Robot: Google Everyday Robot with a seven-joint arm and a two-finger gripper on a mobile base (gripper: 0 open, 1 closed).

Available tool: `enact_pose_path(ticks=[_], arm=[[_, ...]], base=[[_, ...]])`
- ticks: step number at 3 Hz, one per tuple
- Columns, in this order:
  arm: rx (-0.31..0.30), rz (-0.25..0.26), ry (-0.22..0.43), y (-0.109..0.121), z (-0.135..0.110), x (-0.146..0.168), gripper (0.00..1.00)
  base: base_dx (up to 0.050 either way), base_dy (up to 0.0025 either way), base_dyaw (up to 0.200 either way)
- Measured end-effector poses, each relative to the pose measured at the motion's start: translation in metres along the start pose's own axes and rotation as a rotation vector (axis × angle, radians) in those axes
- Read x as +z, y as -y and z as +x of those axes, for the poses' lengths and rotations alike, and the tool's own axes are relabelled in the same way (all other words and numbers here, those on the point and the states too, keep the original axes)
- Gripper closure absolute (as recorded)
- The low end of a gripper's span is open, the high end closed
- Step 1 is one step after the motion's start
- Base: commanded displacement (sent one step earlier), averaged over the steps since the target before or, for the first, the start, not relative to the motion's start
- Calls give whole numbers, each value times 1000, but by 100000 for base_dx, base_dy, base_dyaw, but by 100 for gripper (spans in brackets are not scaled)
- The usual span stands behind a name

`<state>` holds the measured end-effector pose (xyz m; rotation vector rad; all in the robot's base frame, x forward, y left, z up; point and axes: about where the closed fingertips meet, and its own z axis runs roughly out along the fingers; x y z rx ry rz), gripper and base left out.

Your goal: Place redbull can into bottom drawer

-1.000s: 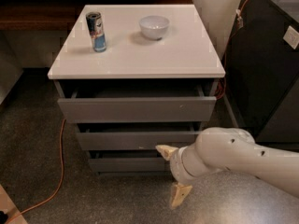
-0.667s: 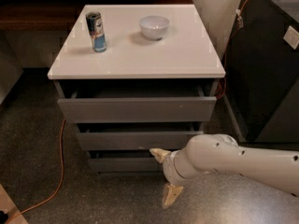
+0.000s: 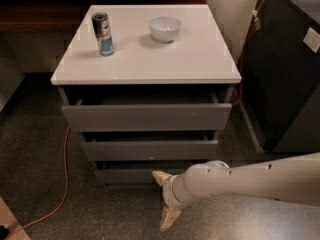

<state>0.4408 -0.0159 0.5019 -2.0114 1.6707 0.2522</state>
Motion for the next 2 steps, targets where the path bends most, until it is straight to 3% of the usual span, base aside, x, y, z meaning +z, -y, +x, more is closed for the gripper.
enact_pose_path(ticks=[2], arm=[[-20, 26, -59, -9, 19, 49, 0]], base=[[0, 0, 0]])
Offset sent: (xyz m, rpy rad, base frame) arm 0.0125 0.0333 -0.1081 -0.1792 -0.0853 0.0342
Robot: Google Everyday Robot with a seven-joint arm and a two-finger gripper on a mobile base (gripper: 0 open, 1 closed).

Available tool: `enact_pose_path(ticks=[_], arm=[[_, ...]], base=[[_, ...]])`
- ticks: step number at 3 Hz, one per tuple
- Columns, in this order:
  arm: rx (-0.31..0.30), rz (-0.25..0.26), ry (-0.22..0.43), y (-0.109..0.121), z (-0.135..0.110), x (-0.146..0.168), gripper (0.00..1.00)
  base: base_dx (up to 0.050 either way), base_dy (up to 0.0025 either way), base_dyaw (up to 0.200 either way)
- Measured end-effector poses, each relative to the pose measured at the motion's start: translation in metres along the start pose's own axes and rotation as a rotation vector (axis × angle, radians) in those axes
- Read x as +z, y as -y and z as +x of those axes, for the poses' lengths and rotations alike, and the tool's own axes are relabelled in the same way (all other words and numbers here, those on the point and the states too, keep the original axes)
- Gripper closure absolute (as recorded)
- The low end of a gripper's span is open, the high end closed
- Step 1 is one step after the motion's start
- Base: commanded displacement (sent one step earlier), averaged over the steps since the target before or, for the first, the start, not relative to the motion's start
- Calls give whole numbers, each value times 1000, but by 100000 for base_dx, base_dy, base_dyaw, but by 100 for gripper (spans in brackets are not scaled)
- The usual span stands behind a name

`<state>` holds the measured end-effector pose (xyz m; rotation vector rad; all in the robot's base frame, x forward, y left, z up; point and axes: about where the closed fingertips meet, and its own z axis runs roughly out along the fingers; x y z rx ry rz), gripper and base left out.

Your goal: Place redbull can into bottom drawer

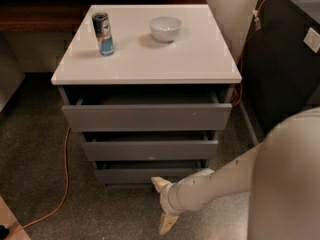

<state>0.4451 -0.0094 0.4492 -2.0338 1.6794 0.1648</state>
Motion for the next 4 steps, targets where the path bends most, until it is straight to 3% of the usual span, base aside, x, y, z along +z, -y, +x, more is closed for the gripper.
enact_pose_path(ticks=[1, 2, 3, 4], arm=[[-35, -13, -65, -6, 26, 23, 0], [-65, -49, -80, -18, 28, 71, 0], [-63, -47, -77, -18, 29, 72, 0], [-31, -10, -14, -20, 51, 92, 0]], base=[[0, 0, 0], [0, 0, 0], [0, 0, 0], [0, 0, 0]])
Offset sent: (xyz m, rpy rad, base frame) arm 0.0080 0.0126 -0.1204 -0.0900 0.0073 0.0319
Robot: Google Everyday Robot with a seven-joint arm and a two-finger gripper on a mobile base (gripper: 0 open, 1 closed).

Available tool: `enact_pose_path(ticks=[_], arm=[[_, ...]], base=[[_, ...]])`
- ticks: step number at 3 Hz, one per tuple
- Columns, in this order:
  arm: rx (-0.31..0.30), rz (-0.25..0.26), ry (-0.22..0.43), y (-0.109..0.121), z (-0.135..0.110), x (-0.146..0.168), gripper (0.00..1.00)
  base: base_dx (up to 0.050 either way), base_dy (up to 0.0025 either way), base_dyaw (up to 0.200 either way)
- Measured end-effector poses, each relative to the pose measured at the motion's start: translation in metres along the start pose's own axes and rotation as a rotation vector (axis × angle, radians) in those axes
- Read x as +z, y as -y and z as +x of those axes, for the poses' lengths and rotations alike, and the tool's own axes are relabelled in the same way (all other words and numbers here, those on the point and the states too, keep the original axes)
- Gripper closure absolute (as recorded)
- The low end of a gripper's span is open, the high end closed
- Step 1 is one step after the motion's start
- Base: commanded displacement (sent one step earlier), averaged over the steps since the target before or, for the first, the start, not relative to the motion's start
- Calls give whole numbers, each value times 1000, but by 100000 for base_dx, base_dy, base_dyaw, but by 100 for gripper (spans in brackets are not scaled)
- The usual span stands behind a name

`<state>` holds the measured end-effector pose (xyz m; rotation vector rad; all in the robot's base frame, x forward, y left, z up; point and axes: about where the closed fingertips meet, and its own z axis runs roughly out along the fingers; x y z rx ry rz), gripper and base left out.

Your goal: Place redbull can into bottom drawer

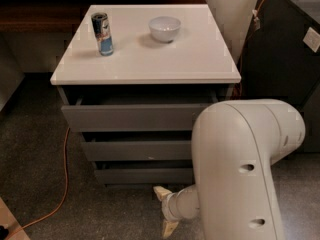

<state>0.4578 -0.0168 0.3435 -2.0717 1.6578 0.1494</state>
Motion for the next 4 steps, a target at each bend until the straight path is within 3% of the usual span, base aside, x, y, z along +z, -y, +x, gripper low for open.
enact_pose_path(ticks=[1, 2, 4], arm=[[-5, 66, 114, 4, 13, 36, 0], [-13, 113, 107, 15, 42, 53, 0], [37, 162, 62, 47, 97, 79, 0]], base=[[0, 0, 0], [0, 0, 0], [0, 0, 0]])
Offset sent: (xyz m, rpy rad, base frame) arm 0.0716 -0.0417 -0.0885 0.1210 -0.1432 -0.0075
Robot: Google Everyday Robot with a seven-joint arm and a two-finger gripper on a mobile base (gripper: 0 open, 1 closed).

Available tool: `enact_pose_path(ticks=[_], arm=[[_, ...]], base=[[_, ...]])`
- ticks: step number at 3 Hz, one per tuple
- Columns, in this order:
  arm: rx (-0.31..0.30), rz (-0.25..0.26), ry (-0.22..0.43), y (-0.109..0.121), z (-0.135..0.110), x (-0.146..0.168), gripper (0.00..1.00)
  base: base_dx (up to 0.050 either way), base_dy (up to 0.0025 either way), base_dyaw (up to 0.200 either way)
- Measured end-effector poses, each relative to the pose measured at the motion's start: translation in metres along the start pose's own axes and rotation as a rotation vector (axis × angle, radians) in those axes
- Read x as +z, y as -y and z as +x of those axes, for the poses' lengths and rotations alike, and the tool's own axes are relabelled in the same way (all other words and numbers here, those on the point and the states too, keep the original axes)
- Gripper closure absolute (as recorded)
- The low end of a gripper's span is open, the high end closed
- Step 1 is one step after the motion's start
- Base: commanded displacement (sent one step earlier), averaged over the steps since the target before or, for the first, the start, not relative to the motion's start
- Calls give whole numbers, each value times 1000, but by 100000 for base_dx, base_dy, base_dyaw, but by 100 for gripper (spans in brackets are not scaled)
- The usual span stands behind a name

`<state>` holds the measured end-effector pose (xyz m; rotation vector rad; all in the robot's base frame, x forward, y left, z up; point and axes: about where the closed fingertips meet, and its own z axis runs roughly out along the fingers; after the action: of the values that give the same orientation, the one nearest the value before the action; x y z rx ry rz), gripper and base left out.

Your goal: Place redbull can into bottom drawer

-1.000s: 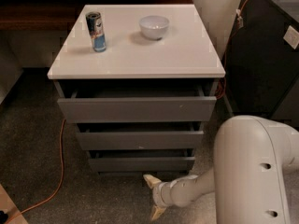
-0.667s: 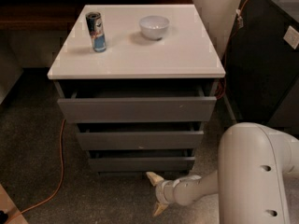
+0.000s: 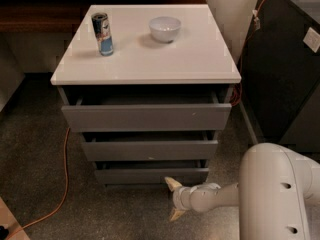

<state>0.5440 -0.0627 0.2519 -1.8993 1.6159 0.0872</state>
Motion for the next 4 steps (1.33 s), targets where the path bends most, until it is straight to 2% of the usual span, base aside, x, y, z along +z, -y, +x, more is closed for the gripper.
enact_pose_path(ticks=[1, 2, 4], arm=[[34, 33, 4, 20, 18, 11, 0], [40, 46, 3, 33, 21, 12, 0], [44, 49, -4, 36, 23, 13, 0]], base=[[0, 0, 0], [0, 0, 0], [0, 0, 0]])
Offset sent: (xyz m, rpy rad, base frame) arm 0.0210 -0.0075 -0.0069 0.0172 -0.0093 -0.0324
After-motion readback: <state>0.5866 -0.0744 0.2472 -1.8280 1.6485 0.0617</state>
